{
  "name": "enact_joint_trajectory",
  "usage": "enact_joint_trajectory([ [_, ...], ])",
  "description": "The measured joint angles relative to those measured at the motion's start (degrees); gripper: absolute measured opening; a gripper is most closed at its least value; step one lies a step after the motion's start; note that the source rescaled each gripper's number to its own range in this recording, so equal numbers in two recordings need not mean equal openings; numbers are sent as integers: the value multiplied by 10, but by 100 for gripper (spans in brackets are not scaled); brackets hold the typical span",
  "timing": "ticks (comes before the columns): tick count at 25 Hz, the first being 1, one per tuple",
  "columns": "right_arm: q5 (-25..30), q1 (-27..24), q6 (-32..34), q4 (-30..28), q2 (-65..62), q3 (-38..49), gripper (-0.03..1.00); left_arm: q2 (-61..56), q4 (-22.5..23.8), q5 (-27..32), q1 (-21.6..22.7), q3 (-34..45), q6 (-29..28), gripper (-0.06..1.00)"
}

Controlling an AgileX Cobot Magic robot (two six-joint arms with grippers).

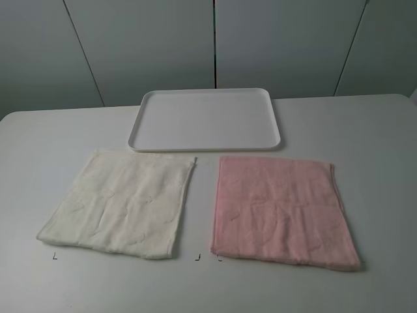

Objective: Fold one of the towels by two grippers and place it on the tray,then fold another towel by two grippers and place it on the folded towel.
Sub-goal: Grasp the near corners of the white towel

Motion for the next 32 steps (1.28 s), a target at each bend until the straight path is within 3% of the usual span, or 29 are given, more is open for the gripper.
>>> enact_joint_trajectory([
  [32, 0, 0, 0, 0, 0, 0, 100, 0, 0, 0, 0, 0, 0, 100],
])
